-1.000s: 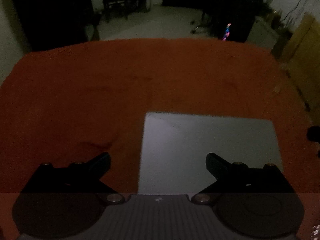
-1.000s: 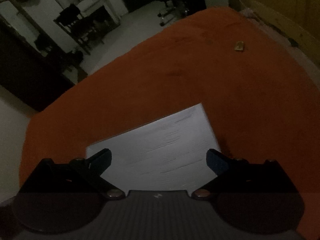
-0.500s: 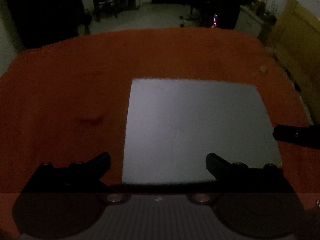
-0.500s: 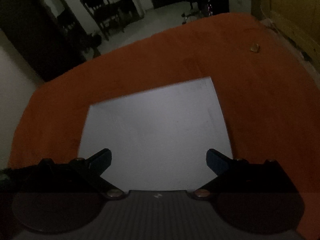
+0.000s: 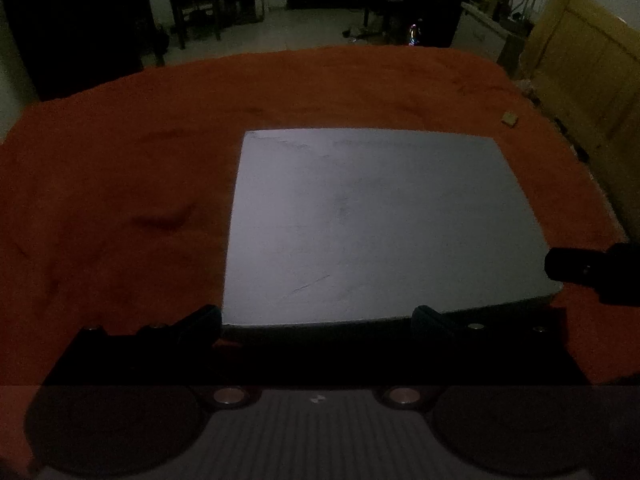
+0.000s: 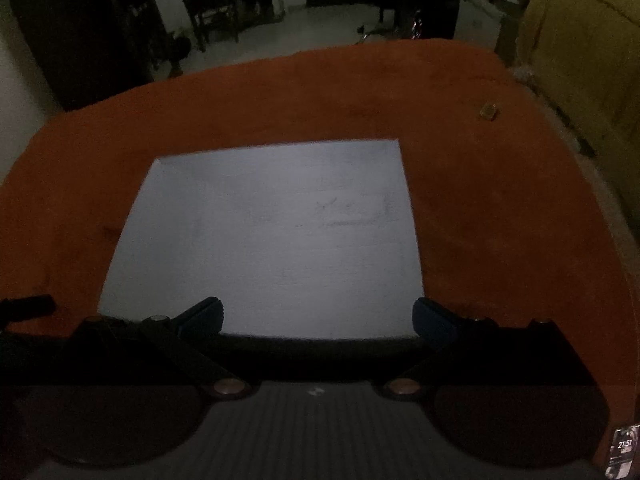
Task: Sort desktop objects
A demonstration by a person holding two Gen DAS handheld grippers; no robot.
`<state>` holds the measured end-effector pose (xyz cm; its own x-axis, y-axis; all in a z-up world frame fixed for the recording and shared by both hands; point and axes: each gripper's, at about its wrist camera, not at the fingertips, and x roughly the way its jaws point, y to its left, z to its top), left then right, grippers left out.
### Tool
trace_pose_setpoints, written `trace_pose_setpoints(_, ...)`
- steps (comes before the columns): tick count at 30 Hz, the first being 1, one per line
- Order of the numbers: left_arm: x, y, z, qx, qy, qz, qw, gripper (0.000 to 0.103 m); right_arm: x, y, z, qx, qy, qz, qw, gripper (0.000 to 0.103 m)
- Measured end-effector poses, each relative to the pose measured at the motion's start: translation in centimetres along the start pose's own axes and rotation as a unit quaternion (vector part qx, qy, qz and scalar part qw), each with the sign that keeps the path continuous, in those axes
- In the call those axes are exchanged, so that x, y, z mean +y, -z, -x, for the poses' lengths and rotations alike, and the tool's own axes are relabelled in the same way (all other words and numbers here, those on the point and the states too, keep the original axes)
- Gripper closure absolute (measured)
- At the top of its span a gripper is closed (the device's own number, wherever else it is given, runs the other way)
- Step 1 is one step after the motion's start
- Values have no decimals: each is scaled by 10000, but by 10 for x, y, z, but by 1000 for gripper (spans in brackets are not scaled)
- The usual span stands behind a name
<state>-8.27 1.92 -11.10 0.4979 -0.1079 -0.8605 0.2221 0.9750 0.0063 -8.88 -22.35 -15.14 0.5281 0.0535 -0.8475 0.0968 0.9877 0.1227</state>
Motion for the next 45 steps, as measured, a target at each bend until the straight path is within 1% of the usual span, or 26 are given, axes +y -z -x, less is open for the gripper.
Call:
trace_pose_setpoints(3, 2, 6, -9, 102, 75, -71, 9999, 0, -3, 2, -10, 140, -34, -28, 9999, 0)
trace_pose_setpoints(7, 12, 6, -16, 131, 16, 88, 9999, 0, -9, 1, -21, 277, -60, -144, 9995, 0)
trace_pose_setpoints(11, 13, 6, -19, 184, -3, 171, 9997, 0, -11, -2, -20, 310, -18, -286, 9991, 0)
trace_pose_setpoints(22, 9, 3, -21, 201, -83, 167, 9996, 0, -16, -2, -16, 161, -39, -376, 9992, 0)
trace_pose_setpoints(26, 8, 3, -23, 250, -119, 194, 9994, 0, -16, -1, -14, 137, 27, -385, 9992, 0)
trace_pose_setpoints(35, 0, 3, -25, 306, -221, 173, 9991, 0, -15, 4, -15, 295, 84, -302, 9991, 0)
trace_pose_setpoints(40, -2, 5, -27, 285, -214, 175, 9992, 0, -9, 19, -17, 238, 206, -149, 9994, 0)
trace_pose_setpoints(45, -1, 8, -29, 304, -183, 109, 9993, 0, -1, 31, -25, 443, 211, 49, 9988, 0)
